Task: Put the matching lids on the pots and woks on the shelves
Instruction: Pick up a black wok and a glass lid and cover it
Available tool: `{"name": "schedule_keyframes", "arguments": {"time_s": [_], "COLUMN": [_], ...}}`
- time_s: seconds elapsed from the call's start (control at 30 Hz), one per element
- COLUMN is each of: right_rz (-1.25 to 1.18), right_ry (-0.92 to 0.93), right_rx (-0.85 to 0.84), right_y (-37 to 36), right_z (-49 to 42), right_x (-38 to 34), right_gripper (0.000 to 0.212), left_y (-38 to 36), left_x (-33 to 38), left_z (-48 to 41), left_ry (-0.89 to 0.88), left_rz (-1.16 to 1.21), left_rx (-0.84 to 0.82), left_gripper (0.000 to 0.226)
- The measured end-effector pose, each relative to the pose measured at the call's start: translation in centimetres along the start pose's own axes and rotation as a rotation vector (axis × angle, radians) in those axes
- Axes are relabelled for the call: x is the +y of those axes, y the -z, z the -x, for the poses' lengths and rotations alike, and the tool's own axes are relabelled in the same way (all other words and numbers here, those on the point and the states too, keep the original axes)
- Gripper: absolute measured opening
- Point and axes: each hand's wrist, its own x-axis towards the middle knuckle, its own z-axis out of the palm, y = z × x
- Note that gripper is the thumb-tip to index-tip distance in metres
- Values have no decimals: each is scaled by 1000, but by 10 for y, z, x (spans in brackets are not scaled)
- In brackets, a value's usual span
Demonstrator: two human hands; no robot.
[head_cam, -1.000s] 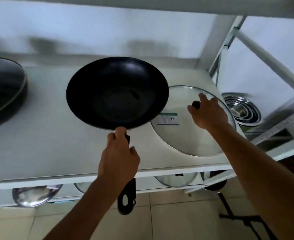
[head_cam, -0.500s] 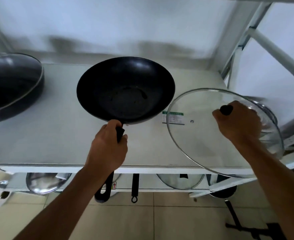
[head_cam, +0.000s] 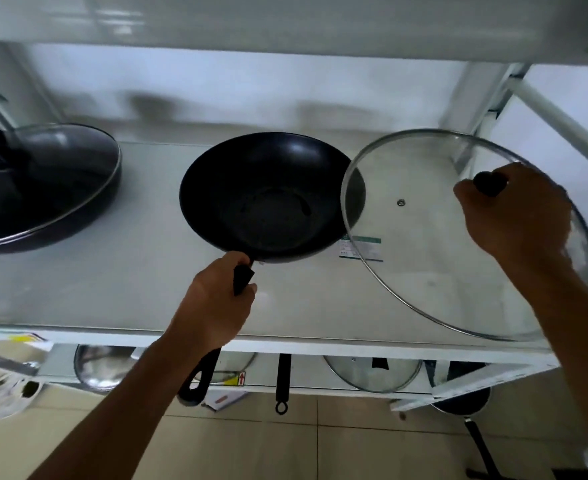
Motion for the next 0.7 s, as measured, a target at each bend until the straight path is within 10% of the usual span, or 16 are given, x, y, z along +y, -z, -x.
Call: {"name": "schedule_keyframes", "arguments": {"time_s": [0.7], "right_rz": [-131], "right_ry": [313], "right_rx": [-312], "right_y": [-138], "right_z": [3], "right_x": [-210], "right_gripper": [42], "left_y": [-20], "left_x": [0], "left_z": [7], "left_ry": [45], "left_rz": [219], "left_rx": [59], "left_gripper": [38]}}
